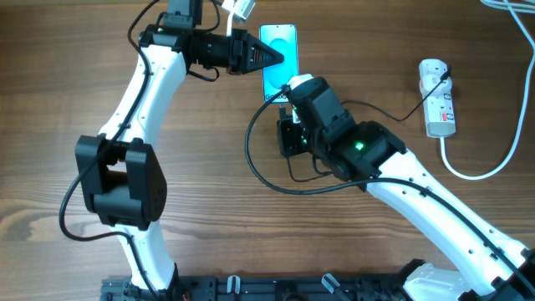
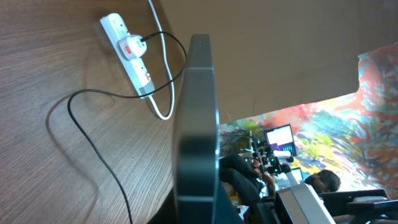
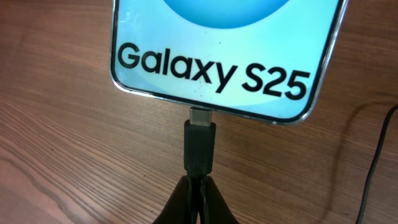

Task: Plug charger to phone and switch on socket
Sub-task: 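Align the USB-C plug under the phone's bottom port with the right gripper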

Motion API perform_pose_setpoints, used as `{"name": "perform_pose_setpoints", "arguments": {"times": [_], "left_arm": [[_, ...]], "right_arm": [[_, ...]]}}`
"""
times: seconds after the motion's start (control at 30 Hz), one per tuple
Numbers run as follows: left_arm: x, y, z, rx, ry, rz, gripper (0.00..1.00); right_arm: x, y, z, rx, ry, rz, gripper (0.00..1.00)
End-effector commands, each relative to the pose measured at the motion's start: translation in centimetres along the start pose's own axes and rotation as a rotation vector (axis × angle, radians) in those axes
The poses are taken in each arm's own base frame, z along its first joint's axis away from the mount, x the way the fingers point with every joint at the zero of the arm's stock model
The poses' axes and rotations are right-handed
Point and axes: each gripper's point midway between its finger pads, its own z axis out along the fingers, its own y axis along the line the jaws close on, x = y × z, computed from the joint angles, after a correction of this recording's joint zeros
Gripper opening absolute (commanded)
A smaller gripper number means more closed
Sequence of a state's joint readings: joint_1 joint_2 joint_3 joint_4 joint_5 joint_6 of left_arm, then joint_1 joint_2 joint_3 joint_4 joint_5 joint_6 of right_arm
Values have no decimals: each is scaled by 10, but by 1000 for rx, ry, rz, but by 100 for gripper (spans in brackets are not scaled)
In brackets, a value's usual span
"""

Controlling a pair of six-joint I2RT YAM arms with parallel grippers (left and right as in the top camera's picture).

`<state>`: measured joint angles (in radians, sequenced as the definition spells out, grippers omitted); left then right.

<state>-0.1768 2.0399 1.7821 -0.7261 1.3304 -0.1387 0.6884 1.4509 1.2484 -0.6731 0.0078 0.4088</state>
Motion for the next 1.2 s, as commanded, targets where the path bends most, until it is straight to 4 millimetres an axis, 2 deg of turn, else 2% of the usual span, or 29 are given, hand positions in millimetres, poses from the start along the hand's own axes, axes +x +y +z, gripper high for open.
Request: {"name": "perform_pose_setpoints", "arguments": {"times": [0.0,0.3,1.17], "left_arm": [[-1,-29,-6,50,-3,79,4],[-3,-23,-6,12,-12,82,4],[-1,-27,-6,38,-6,102,4]], "right_arm": [[-15,4,-11,-18,-45,-21,4],[-15,3,-11,-14,-45,-29,4],[-16,3,-11,-15,-48,-32,5]]}}
